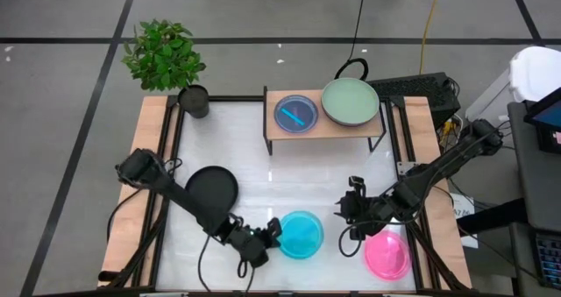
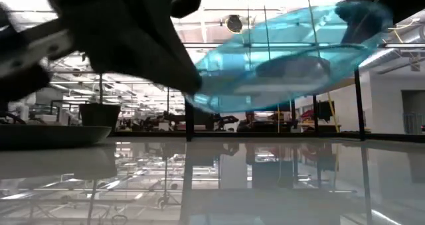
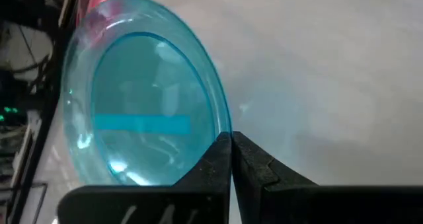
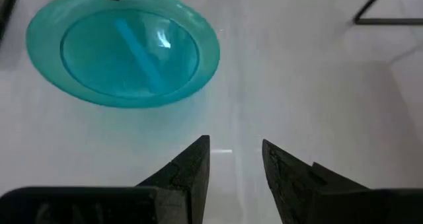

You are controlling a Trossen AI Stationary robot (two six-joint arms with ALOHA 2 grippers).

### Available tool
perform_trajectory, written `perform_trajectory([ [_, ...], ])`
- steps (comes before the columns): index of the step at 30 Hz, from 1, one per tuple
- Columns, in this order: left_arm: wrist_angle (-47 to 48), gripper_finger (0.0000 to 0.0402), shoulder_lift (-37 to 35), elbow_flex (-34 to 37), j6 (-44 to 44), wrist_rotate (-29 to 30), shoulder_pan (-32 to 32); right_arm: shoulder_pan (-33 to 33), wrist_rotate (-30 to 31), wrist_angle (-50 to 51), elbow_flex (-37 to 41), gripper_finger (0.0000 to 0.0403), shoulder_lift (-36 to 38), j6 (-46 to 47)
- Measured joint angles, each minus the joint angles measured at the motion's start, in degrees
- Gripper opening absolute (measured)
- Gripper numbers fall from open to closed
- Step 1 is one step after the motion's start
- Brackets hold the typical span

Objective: Place and stack plates onto a shelf
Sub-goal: Stack the blue plate on top of the blue plate on the shelf

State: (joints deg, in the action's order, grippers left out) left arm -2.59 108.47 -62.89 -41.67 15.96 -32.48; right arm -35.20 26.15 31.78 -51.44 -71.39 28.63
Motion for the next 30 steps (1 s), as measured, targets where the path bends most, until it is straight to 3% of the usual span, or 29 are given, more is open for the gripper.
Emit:
perform_trajectory([
  [8,10.48,0.0006,-10.6,-0.04,0.7,-1.15,1.67,-1.66,3.0,4.34,-0.02,0.0121,3.97,6.42],
  [16,16.28,0.0006,-18.74,-0.07,1.34,-1.1,2.91,-3.21,8.07,4.56,-0.05,0.0121,5.2,7.14],
  [25,20.98,0.0006,-23.77,-0.07,1.04,-0.93,8.12,-3.13,14.3,0.16,3.7,0.0121,5.3,2.14],
  [30,19.58,0.0005,-24.23,-0.09,-1.37,-0.86,12.17,-3.13,14.08,-0.3,5.59,0.0121,6.11,4.2],
])
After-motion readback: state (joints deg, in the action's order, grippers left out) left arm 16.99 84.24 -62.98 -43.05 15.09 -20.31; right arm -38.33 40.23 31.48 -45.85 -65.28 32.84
